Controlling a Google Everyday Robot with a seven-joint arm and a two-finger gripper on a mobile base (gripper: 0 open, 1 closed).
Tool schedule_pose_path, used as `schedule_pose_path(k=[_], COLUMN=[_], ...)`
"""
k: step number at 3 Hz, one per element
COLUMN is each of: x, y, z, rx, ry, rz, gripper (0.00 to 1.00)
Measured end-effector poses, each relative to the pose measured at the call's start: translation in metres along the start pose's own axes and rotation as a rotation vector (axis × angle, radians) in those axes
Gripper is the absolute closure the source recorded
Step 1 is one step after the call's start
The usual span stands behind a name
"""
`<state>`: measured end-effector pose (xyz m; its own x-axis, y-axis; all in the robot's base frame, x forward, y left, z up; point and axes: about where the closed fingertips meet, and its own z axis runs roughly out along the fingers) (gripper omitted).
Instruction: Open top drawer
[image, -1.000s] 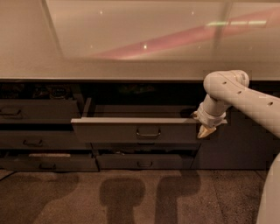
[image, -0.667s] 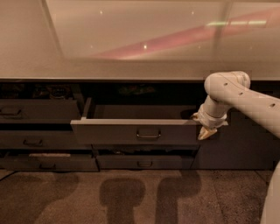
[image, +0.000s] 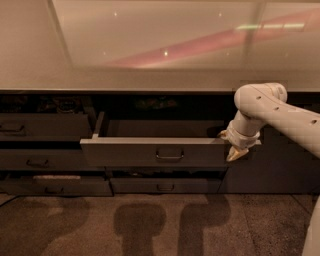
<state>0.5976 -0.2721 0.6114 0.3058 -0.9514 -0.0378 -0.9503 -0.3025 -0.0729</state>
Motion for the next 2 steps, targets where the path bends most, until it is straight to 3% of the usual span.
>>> schedule_pose_path(k=[2], x=[-0.0023], y=[0.0069], z=[-0.0004], rx=[-0.002], ry=[-0.002], rz=[-0.005], gripper=[1.0])
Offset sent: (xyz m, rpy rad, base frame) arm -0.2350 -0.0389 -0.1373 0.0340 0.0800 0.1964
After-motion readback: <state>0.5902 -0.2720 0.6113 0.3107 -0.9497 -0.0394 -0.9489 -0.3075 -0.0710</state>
